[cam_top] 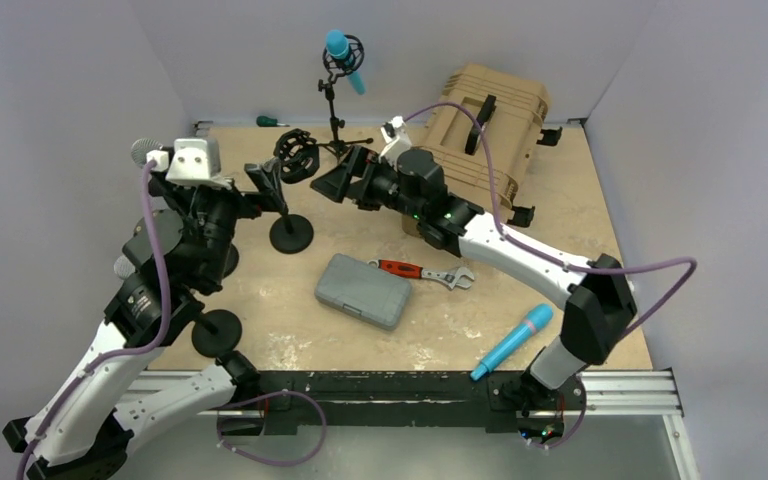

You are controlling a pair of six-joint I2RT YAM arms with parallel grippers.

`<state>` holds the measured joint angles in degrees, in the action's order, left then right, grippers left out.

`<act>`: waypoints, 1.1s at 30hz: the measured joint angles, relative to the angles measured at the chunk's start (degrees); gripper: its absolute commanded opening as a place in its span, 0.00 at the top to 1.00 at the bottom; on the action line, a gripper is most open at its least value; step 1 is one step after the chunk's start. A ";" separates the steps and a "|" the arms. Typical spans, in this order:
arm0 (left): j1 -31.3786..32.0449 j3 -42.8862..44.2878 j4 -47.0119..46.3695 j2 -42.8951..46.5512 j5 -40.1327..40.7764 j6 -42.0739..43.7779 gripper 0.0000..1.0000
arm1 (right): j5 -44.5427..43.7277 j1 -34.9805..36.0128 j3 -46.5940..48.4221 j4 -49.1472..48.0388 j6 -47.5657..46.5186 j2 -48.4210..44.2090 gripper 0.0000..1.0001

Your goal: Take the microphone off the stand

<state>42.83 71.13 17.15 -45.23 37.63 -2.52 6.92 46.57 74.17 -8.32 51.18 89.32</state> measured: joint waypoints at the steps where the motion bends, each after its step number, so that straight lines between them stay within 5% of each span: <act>1: 0.00 -0.15 -0.15 0.42 0.13 0.24 0.00 | -0.07 0.00 1.62 -0.52 0.66 1.73 0.02; 7: 0.00 -0.63 -1.60 1.31 0.68 0.74 0.00 | -0.50 0.37 9.79 -3.41 2.80 10.16 0.01; 17: -0.92 3.72 4.33 -6.25 -2.34 -1.53 0.00 | -1.44 0.74 10.14 -5.86 3.89 10.93 0.01; 26: -4.46 3.63 6.49 -4.37 -2.67 -3.96 0.00 | -2.71 0.92 15.28 -6.27 6.14 16.70 0.07; 33: -4.57 3.54 5.77 -1.53 -0.66 -4.39 0.00 | -4.50 1.46 18.45 -6.34 8.66 20.24 0.36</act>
<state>38.26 74.67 22.92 -46.76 36.97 -6.92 2.42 48.03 92.62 -14.66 59.83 109.56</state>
